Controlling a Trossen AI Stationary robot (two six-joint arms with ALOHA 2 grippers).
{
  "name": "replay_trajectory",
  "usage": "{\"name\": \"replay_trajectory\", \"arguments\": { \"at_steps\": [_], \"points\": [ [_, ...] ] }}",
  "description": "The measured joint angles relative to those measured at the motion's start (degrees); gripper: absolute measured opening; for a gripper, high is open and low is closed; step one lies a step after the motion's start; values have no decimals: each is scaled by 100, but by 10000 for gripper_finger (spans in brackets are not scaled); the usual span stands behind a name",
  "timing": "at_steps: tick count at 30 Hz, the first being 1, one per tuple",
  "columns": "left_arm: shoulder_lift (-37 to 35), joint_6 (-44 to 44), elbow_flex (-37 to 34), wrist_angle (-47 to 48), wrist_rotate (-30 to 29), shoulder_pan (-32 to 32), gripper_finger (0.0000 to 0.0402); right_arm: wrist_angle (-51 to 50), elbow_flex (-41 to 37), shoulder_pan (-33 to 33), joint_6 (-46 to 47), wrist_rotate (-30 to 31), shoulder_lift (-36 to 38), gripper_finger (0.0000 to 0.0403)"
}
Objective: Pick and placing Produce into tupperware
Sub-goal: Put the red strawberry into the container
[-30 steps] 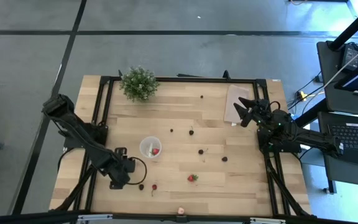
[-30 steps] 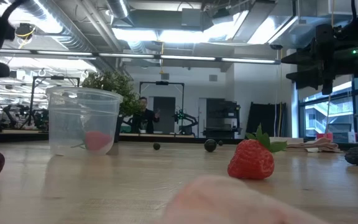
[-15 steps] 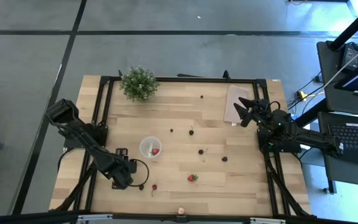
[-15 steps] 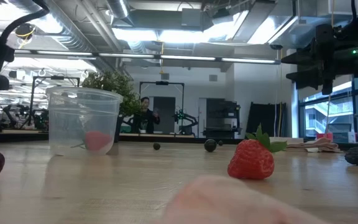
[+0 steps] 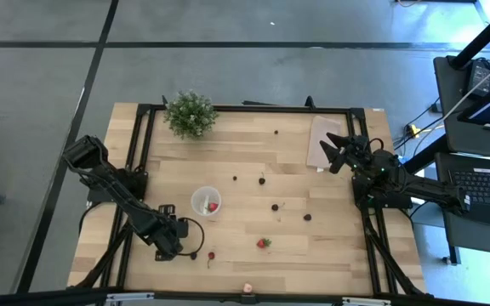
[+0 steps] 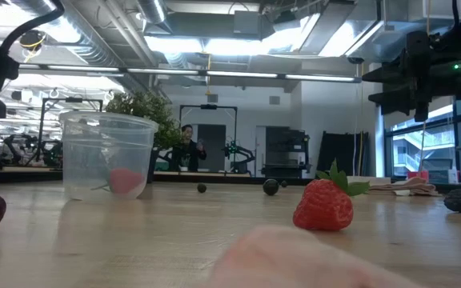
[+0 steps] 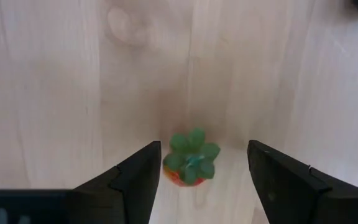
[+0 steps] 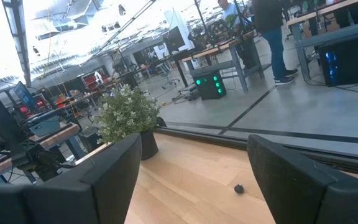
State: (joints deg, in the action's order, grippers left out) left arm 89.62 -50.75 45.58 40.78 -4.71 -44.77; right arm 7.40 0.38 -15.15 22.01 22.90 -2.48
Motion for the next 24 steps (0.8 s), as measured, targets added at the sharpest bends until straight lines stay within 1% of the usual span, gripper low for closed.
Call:
{"name": "replay_trajectory", "arguments": {
  "at_steps": [6,10,17,20,24],
  "points": [
    [0,-22,-50,102,13,0,230,0,0,0,-17,1,0,295],
    [-17,-303,-174,67,50,0,230,0,-1,1,-11,1,0,295],
    [-15,-292,-192,60,105,2,227,-2,0,2,-4,2,0,295],
    [-11,-290,-197,57,117,2,213,0,0,0,-3,1,0,295],
    [-11,-288,-199,10,125,2,182,0,0,2,-3,2,0,295]
  ]
}}
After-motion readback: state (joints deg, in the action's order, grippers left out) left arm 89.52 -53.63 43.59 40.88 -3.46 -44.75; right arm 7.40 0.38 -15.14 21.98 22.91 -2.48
